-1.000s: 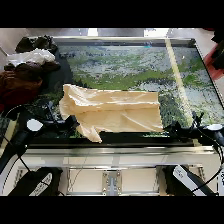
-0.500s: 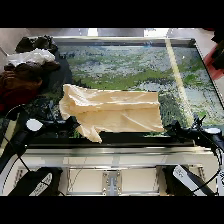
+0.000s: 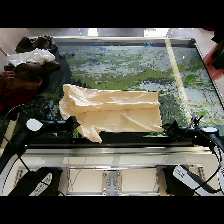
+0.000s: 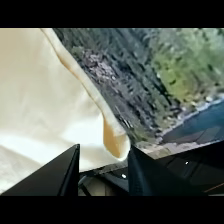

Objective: Fold the shirts.

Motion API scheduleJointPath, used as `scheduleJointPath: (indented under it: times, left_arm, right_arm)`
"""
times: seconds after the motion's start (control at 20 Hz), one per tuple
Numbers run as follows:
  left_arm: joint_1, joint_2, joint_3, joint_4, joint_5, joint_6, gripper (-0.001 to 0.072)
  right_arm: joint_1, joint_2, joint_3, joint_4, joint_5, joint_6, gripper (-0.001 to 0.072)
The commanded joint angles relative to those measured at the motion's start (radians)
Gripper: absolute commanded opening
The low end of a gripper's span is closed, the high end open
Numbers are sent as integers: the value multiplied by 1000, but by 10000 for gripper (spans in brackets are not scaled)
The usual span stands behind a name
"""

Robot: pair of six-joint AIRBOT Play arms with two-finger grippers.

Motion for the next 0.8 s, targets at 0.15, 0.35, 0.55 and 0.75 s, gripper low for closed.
scheduleJointPath:
  times: [0.15,0.35,0.55,0.75]
  left_arm:
    - [0,0,1,0,-1,2,14]
    - [0,42,72,22,-61,13,14]
    - [0,198,209,177,-189,-69,13]
    - [0,304,301,334,-315,-169,13]
  right_arm:
    - [98,-3,7,119,-33,-63,43]
    - [97,98,80,135,54,-29,42]
    - [61,230,187,-17,192,75,42]
    - [-76,340,290,-26,301,82,41]
